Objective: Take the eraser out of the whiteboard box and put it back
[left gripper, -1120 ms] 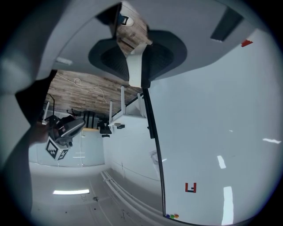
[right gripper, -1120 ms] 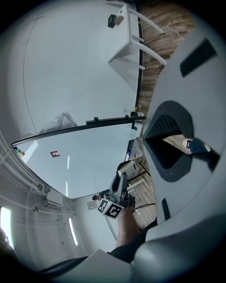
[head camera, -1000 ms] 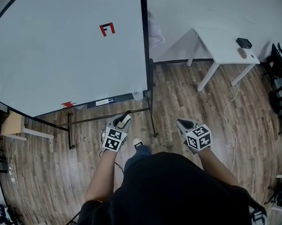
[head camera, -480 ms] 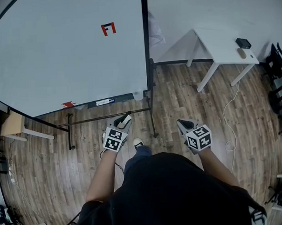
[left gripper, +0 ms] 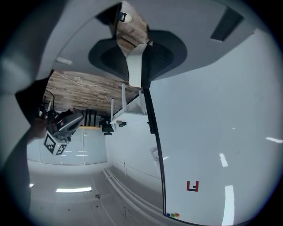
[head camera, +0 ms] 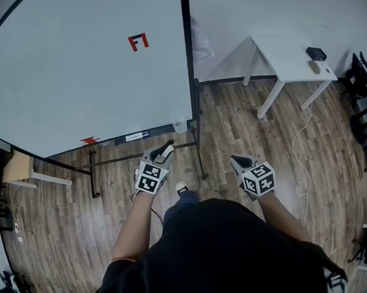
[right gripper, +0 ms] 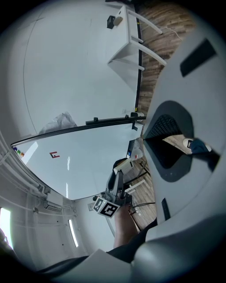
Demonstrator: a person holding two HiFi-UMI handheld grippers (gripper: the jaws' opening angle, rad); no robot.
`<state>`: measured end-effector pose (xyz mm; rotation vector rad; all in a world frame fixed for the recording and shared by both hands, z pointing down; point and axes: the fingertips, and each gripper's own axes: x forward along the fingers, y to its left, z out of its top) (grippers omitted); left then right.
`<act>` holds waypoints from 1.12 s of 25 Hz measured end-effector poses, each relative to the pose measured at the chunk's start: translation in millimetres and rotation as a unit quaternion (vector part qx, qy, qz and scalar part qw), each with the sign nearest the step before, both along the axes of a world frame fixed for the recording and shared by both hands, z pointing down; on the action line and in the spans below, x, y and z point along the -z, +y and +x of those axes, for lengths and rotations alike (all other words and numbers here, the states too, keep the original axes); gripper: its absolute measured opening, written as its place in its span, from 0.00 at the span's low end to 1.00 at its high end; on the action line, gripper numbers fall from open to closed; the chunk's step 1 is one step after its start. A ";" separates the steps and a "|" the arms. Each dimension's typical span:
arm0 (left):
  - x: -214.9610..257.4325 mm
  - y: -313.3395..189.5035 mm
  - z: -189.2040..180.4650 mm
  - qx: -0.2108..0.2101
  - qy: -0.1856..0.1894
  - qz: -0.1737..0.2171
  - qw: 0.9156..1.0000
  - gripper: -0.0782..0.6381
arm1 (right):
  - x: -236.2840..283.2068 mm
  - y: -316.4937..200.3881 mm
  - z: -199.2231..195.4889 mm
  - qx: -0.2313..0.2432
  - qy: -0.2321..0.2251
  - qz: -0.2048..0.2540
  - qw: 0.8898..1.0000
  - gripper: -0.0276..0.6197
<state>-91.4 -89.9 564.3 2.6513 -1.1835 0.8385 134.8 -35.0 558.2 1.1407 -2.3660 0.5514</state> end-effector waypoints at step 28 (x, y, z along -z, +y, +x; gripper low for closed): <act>17.1 -106.8 33.1 -0.038 0.064 0.011 0.997 0.31 | -22.4 -72.6 -0.3 -0.023 -0.009 -0.029 0.999 0.03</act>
